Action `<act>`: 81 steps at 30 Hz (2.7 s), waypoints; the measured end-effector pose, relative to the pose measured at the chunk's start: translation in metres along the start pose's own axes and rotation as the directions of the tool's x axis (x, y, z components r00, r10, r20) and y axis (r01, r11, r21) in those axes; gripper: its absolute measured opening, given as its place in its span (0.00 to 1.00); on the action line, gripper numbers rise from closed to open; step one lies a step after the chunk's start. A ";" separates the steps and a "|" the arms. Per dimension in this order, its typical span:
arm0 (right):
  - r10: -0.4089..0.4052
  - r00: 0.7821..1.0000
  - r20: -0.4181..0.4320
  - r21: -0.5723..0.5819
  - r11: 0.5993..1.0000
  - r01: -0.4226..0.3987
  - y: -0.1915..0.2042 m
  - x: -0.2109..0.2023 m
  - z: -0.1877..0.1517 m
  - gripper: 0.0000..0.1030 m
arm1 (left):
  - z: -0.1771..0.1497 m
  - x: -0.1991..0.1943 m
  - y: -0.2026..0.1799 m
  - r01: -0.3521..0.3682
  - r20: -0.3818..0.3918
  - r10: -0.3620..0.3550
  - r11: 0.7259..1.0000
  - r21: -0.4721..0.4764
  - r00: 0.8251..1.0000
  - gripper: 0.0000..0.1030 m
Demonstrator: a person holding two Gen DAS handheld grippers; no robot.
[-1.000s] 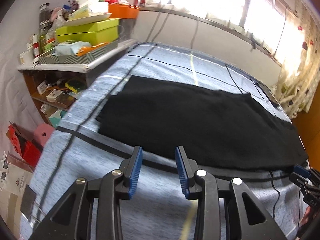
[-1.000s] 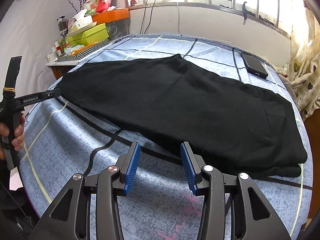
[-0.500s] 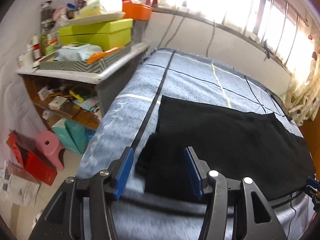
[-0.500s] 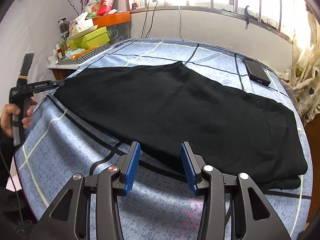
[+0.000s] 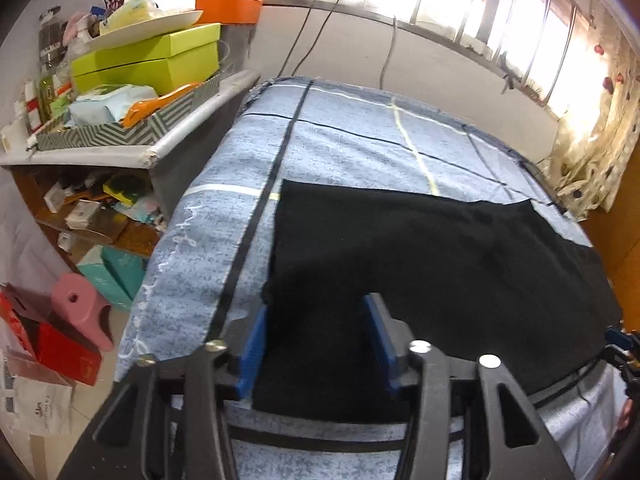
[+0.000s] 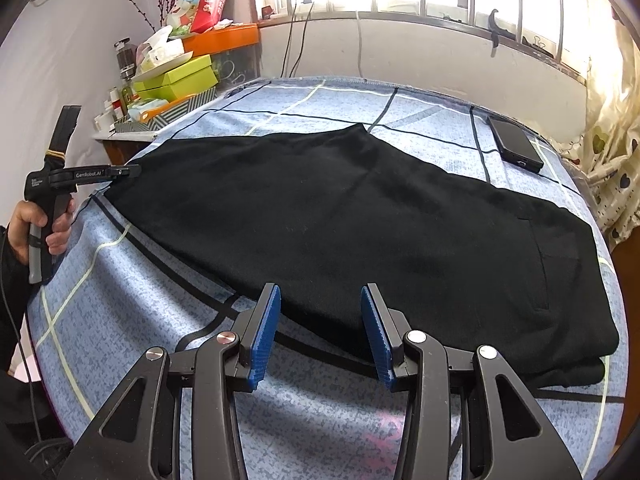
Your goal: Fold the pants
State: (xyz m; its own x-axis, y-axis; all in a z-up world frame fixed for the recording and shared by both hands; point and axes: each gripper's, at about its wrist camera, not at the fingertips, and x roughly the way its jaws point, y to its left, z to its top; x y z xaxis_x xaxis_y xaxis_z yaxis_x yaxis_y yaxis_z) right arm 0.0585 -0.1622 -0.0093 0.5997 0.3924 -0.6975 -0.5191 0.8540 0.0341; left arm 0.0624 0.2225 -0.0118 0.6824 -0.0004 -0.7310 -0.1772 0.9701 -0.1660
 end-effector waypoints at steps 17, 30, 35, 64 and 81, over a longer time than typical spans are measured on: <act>0.004 0.999 0.033 0.066 0.998 -0.006 -0.015 -0.008 -0.003 0.42 | 0.032 -0.055 -0.031 0.206 0.100 -0.198 0.976 -0.073 0.975 0.05; -0.026 0.997 0.067 0.126 0.992 0.018 -0.035 -0.026 -0.014 0.42 | 0.059 -0.062 -0.133 0.341 0.116 -0.350 0.936 0.090 0.929 0.03; -0.013 0.998 0.063 0.135 0.991 0.004 -0.039 -0.020 -0.014 0.42 | 0.046 -0.053 -0.076 0.157 0.110 -0.158 0.987 0.026 0.981 0.11; 0.035 0.997 0.068 0.089 0.995 -0.041 -0.021 -0.011 -0.004 0.42 | 0.016 0.008 -0.012 -0.032 -0.053 0.034 0.999 0.033 0.998 0.09; 0.012 0.996 0.083 0.149 0.989 -0.024 -0.040 -0.017 -0.007 0.42 | 0.047 -0.047 -0.129 0.334 0.028 -0.338 0.938 0.097 0.941 0.05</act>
State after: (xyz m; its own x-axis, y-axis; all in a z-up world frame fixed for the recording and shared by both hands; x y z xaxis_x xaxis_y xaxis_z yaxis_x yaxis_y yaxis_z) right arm 0.0652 -0.2052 -0.0036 0.6421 0.4294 -0.6350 -0.4368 0.8857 0.1572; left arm 0.0866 0.1090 0.0756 0.7219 -0.3214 -0.6129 0.1304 0.9329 -0.3357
